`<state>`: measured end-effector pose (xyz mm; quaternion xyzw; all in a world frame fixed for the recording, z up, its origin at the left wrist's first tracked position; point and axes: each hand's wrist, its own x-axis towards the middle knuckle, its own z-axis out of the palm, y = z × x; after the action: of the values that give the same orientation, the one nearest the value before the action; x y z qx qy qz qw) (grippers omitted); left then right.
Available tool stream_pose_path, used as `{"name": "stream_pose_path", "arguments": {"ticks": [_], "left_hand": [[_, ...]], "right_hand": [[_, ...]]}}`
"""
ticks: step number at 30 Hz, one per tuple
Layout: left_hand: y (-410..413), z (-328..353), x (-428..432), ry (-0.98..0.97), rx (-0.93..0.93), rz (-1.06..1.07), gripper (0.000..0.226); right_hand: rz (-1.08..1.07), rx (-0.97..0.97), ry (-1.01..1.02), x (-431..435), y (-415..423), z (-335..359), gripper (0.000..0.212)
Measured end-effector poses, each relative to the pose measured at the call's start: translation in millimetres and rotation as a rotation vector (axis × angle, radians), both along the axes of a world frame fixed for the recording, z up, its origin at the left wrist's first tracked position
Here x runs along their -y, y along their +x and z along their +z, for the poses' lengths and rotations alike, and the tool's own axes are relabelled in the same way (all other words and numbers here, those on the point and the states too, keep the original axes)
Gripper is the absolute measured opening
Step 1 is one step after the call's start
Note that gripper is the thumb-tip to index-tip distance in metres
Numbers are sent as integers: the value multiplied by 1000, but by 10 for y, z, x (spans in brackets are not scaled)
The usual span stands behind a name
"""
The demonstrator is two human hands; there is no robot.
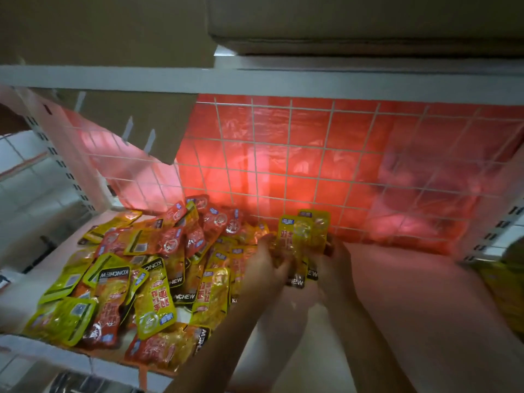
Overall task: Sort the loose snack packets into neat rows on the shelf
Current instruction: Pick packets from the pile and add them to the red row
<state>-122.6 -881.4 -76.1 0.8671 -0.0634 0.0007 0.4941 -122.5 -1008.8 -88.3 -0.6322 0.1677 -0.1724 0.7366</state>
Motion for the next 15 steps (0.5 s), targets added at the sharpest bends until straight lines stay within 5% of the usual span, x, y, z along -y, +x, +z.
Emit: {"name": "stream_pose_path", "arguments": {"ticks": [8,15], "left_hand": [[-243,22,759,-257,-211,-44,26],[-955,258,1828,-352,-229,-182,32]], "right_hand": [[-181,65,11,780,-696,45,19],[-308,140,-77,1841,-1617,159,17]]}}
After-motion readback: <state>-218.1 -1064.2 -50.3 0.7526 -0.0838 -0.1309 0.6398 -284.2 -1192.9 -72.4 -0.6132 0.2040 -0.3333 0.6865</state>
